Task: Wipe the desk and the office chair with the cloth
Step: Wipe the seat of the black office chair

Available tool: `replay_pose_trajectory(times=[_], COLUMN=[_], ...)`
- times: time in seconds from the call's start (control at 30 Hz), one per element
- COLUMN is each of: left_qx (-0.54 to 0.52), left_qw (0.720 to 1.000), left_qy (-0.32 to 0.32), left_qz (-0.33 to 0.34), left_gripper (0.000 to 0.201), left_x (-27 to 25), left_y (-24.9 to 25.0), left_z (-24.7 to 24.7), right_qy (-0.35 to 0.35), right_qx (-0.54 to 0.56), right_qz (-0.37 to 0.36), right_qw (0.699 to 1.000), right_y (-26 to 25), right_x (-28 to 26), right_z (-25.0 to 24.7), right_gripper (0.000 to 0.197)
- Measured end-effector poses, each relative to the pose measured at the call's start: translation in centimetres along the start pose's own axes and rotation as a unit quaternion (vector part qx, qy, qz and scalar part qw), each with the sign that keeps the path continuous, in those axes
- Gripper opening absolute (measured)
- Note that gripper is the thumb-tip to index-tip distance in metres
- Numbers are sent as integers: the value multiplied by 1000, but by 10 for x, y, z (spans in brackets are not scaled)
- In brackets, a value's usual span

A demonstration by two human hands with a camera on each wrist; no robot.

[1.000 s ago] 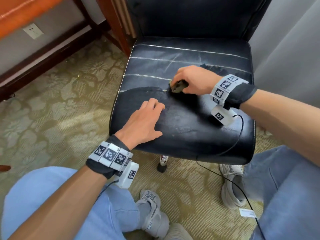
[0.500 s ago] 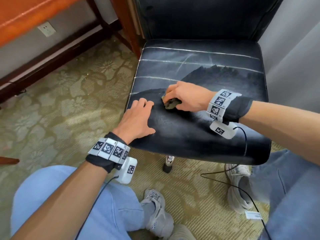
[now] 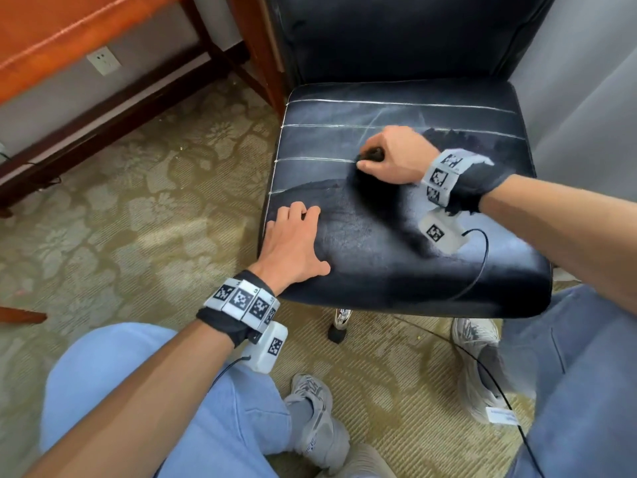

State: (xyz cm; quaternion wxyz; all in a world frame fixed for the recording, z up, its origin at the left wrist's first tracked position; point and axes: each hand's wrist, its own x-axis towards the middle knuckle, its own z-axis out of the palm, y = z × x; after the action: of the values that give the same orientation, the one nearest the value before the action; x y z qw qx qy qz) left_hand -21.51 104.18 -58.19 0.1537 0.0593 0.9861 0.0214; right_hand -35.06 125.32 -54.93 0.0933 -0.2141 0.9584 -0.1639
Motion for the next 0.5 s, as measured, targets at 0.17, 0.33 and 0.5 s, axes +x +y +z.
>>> replay_pose_trajectory(times=[0.17,0.33,0.5], left_qx=[-3,-36,2], left_qw=[999,996,988], left_qy=[-15,-22,-25], left_qz=[31,82,154], left_gripper=[92,80,85], left_x=[-7,-12,-19], left_y=[7,-1,-12], left_z=[-1,-9,-12], right_qy=[-40,-14,44], right_qx=[-17,-69,-56], right_qz=[-115,-115,4], right_qw=[992,991,997], right_y=[-42,-15,12], right_x=[-17,-2,16], right_z=[35,34,22], right_gripper=[39,40,37])
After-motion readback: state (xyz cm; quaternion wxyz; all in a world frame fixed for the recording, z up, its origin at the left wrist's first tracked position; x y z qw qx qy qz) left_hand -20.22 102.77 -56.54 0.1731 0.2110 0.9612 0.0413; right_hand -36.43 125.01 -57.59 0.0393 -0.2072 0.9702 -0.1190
